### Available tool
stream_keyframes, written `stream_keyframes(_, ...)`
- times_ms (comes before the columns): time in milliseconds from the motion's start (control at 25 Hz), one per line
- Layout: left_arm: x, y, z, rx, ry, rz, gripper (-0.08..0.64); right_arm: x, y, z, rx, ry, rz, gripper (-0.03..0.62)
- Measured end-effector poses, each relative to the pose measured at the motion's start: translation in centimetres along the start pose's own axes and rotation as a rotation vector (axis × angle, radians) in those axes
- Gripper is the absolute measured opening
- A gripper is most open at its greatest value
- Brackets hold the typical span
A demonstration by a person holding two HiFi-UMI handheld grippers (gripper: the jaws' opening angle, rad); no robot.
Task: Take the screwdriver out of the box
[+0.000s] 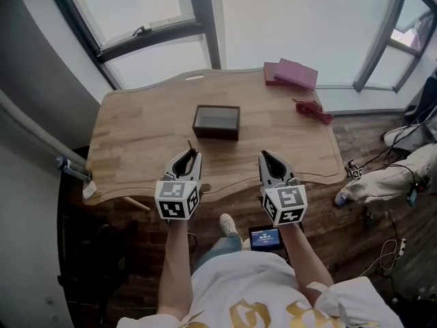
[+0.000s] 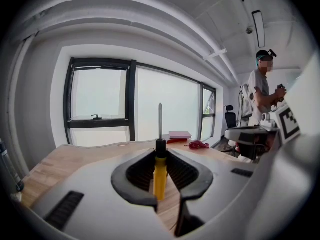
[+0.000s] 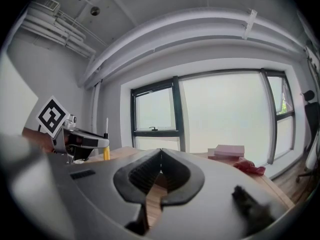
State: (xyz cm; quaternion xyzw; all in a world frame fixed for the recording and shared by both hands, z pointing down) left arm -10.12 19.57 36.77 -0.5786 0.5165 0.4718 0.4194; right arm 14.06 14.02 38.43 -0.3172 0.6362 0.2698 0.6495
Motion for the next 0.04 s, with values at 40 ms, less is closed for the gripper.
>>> stream_keyframes(40, -0.04, -0.03, -0.14, 0.0, 0.002, 0.0, 0.078, -0.05, -0.16, -0.09, -0.001, 0.001, -0.001, 0.031)
Point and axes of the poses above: the fingertips, and each gripper's own axes: z backward along the fingers, y to its left, x out of its top, the point moved 8 cm from there along z, backward along the fingers, and after that the axes turned 8 degrees about -y, right-handed, at the moved point
